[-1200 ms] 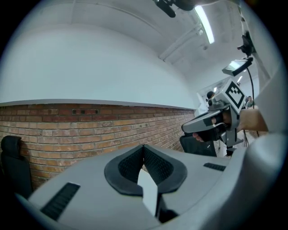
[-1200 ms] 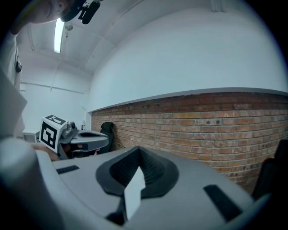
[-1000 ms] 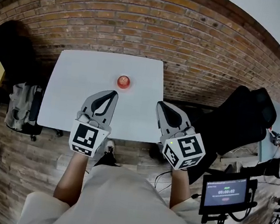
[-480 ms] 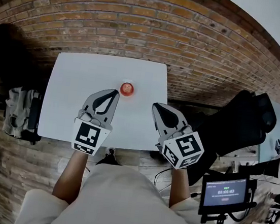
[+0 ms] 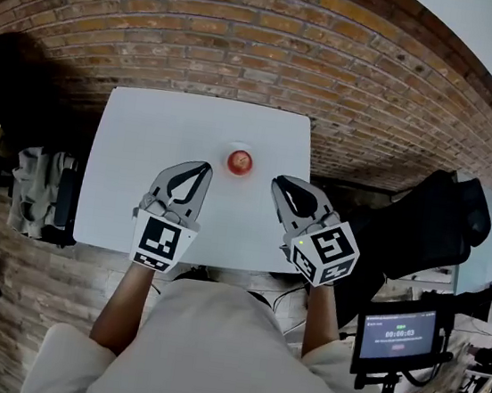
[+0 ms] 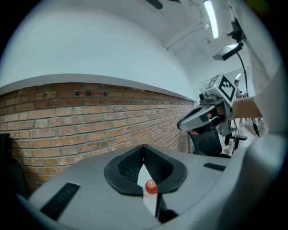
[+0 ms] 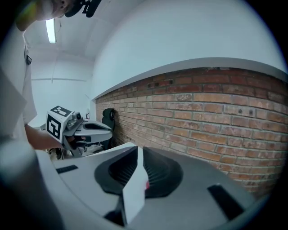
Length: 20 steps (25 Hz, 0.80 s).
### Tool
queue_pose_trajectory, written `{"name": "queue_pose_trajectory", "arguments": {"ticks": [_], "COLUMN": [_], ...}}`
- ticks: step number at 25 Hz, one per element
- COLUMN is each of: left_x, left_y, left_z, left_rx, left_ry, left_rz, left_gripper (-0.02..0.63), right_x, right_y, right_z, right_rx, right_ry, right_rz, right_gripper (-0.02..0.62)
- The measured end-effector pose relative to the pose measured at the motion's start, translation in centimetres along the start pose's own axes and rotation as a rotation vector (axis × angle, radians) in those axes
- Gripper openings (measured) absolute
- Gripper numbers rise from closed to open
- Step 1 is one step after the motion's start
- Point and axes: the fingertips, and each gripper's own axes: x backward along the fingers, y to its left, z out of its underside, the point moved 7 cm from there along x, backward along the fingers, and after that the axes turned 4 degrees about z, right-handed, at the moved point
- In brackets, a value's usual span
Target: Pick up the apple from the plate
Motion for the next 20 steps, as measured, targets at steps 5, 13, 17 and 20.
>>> {"name": "queue_pose_trajectory", "arguments": {"ticks": [5,13,17,20], "left_x": [-0.6,0.8,1.0,1.1], "left_y": [1.5,1.8,1.6,1.2], "left_z": [2.0,2.7,2.9,2.8], "left_rx": [0.027,0.054,0.078,0.094], "left_ry": [0.018,0.054,0.066,0.07], "left_rz": [-0.004,-0.05,-0.087,-0.119], "left_gripper": [0.006,0.006,0.006,0.006], "right_x": [-3.0,-5.3,-6.4,-6.9], "right_y": [-0.7,-0.4,-0.5,-0.6], "right_z": [0.7,1.1,1.3,1.5], "right_rx": [0.027,0.024,0.041,0.045], "right_ry": [0.043,0.055,0.07,0.08], "right_rz": [-0.036,-0.118,-0.163,-0.207], "right_gripper": [0.058,0.088,0.094,0.098]}}
